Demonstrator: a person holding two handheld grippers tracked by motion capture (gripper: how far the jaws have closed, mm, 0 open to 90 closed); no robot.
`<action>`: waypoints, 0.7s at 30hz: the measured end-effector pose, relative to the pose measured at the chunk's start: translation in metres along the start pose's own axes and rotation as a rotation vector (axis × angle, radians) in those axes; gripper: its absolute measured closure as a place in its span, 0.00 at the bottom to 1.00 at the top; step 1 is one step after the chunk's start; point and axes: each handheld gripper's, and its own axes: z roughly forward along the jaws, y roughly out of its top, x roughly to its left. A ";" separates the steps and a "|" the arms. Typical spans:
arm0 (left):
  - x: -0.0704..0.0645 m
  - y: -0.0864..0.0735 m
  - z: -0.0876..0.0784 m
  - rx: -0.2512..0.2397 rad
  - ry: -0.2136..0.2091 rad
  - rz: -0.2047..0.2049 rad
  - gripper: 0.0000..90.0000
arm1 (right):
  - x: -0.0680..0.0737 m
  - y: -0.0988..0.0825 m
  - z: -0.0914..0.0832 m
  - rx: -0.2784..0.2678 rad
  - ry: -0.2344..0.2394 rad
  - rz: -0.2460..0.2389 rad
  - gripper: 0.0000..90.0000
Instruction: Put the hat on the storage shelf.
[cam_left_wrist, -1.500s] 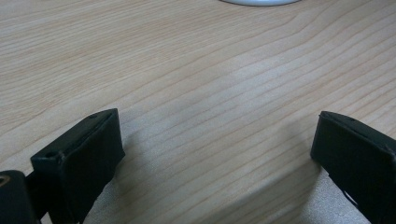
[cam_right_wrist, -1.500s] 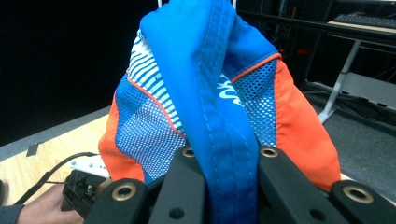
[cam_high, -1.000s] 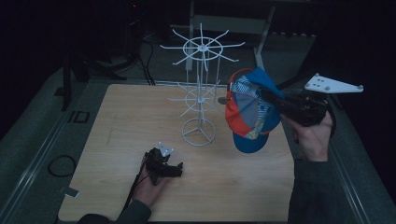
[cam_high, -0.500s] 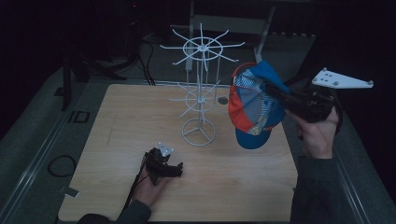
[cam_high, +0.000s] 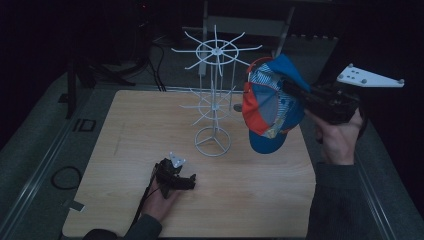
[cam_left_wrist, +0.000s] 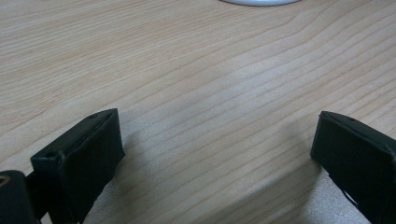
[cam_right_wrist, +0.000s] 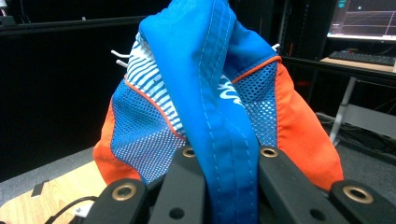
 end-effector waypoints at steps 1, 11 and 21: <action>0.000 0.000 0.000 0.000 0.000 0.000 0.03 | 0.000 0.001 0.002 0.000 0.002 0.003 0.97; 0.000 0.000 0.000 0.001 0.000 0.001 0.03 | -0.005 -0.001 0.021 0.017 0.010 0.026 0.97; 0.000 0.000 0.000 0.001 0.000 0.000 0.03 | -0.004 -0.012 0.049 0.076 0.031 0.041 0.97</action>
